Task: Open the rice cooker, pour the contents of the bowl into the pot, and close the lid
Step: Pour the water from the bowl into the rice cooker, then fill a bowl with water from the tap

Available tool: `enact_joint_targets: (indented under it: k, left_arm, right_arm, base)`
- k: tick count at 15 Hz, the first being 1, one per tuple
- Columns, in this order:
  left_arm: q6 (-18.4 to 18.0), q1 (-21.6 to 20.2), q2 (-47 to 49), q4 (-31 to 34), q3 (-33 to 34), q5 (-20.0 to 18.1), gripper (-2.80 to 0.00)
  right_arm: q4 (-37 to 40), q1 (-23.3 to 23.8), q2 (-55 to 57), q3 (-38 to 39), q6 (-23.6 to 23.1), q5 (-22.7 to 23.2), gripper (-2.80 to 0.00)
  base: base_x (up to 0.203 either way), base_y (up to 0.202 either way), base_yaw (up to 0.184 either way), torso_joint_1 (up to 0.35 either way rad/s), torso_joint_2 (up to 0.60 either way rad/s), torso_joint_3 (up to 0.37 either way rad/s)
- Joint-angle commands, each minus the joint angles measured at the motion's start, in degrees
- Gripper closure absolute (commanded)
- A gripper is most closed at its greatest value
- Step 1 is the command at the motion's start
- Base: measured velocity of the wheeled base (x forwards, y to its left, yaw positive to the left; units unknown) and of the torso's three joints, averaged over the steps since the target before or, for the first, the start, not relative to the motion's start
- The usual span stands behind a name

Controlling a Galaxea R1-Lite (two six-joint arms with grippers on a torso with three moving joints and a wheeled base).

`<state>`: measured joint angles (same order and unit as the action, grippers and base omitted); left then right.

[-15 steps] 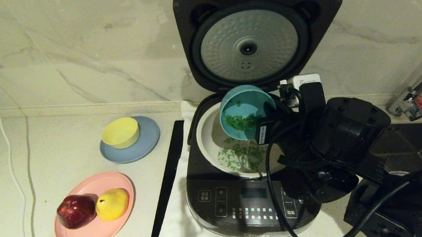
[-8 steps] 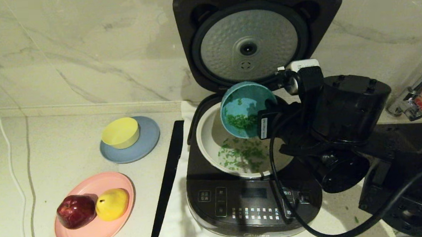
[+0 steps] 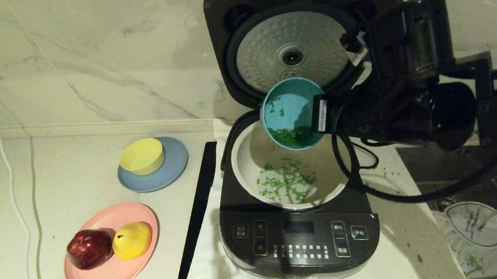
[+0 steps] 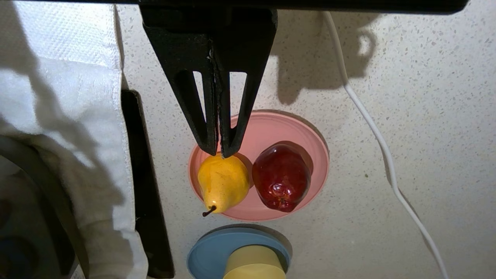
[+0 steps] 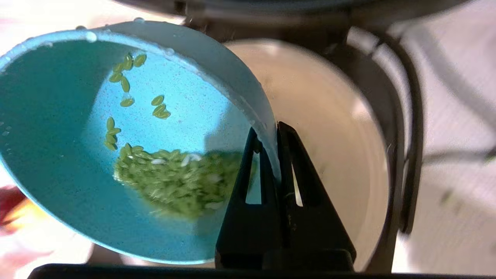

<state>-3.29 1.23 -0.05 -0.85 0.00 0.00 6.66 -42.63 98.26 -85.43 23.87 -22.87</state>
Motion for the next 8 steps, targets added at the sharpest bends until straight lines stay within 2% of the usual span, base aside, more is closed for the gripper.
enact_joint_targets:
  k: [1, 4, 6, 8]
  left_arm:
    - [0.0, -0.1, -0.1, 0.0, 0.5, 0.0, 0.00]
    - [0.0, 0.0, -0.1, 0.0, 0.5, 0.0, 0.00]
    - [0.0, 0.0, -0.1, 0.0, 0.5, 0.0, 0.00]
    - [0.0, 0.0, -0.1, 0.0, 0.5, 0.0, 0.00]
  right_arm:
    - [19.5, 2.2, 0.8, -10.6, 4.4, 5.1, 0.00]
    - [34.8, 4.2, 1.4, -18.3, 6.7, 10.7, 0.00]
    - [40.9, 4.7, 0.5, -19.2, 6.9, 13.4, 0.00]
    - [44.8, 5.4, -0.9, -19.2, 6.8, 13.9, 0.00]
  base:
    - [0.000, 0.000, 0.000, 0.000, 0.00, 0.000]
    - [0.000, 0.000, 0.000, 0.000, 0.00, 0.000]
    - [0.000, 0.000, 0.000, 0.000, 0.00, 0.000]
    - [0.000, 0.000, 0.000, 0.000, 0.00, 0.000]
